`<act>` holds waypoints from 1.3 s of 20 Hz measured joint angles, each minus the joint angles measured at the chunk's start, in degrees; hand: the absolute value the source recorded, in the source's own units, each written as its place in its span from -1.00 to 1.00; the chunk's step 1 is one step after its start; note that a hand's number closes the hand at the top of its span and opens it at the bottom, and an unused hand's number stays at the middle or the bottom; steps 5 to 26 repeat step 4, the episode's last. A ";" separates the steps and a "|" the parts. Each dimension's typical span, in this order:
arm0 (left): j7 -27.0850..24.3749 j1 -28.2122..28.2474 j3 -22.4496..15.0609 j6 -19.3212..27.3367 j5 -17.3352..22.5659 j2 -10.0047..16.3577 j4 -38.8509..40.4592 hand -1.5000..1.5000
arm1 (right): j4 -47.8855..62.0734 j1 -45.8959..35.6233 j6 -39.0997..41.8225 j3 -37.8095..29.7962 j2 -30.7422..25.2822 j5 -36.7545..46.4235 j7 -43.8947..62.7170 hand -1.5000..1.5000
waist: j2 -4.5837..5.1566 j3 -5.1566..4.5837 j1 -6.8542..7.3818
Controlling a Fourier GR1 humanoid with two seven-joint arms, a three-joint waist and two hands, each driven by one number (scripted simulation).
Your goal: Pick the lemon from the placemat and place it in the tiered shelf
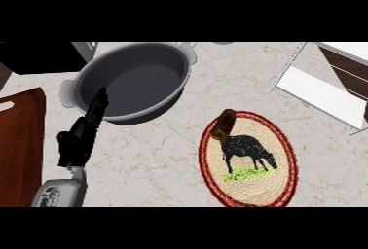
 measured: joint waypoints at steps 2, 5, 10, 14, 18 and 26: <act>-0.12 0.16 0.32 -0.31 0.34 0.28 -0.01 0.00 | -5.34 3.05 5.03 -2.44 1.02 -2.68 -0.41 -1.00 | -0.06 0.02 -0.34; -0.45 0.59 0.34 0.18 0.05 0.09 -0.06 0.00 | -10.86 5.23 9.57 -5.64 1.77 -6.31 -0.69 -1.00 | -0.18 0.05 -0.64; -0.45 0.59 0.34 0.18 0.05 0.09 -0.06 0.00 | -10.86 5.23 9.57 -5.64 1.77 -6.31 -0.69 -1.00 | -0.18 0.05 -0.64; -0.45 0.59 0.34 0.18 0.05 0.09 -0.06 0.00 | -10.86 5.23 9.57 -5.64 1.77 -6.31 -0.69 -1.00 | -0.18 0.05 -0.64; -0.45 0.59 0.34 0.18 0.05 0.09 -0.06 0.00 | -10.86 5.23 9.57 -5.64 1.77 -6.31 -0.69 -1.00 | -0.18 0.05 -0.64; -0.45 0.59 0.34 0.18 0.05 0.09 -0.06 0.00 | -10.86 5.23 9.57 -5.64 1.77 -6.31 -0.69 -1.00 | -0.18 0.05 -0.64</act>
